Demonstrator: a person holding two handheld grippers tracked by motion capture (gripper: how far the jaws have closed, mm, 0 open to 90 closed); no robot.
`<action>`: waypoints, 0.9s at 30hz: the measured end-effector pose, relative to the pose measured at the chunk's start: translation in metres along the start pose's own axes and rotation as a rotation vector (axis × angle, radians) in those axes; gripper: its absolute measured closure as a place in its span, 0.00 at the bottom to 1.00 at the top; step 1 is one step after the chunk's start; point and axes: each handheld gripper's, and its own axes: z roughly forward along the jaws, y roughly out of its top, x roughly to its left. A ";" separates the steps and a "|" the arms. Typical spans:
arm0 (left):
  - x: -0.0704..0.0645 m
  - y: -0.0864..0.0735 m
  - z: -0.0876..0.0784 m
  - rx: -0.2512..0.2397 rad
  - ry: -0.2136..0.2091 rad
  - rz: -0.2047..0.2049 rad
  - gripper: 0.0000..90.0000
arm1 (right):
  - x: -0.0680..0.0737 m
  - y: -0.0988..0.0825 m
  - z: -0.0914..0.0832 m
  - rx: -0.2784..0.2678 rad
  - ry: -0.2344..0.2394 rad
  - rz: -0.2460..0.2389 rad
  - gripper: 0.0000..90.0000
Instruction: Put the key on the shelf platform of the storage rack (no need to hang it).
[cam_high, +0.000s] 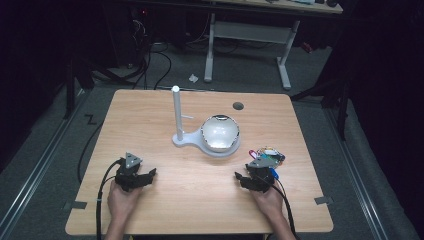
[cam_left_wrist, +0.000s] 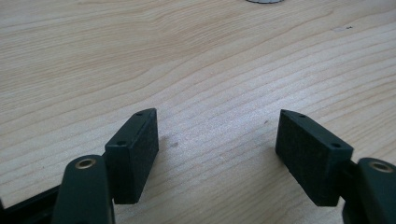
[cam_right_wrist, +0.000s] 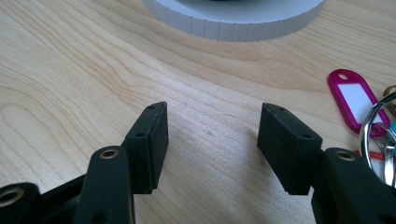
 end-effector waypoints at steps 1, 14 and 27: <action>0.000 0.000 0.000 0.000 0.000 0.000 0.34 | 0.000 0.000 0.000 0.000 0.000 0.000 0.48; 0.000 0.000 0.000 0.000 0.001 -0.002 0.34 | 0.000 0.000 0.000 0.000 0.002 0.002 0.48; 0.000 0.000 0.000 0.001 0.000 -0.002 0.34 | 0.000 0.000 0.000 -0.001 -0.007 0.005 0.47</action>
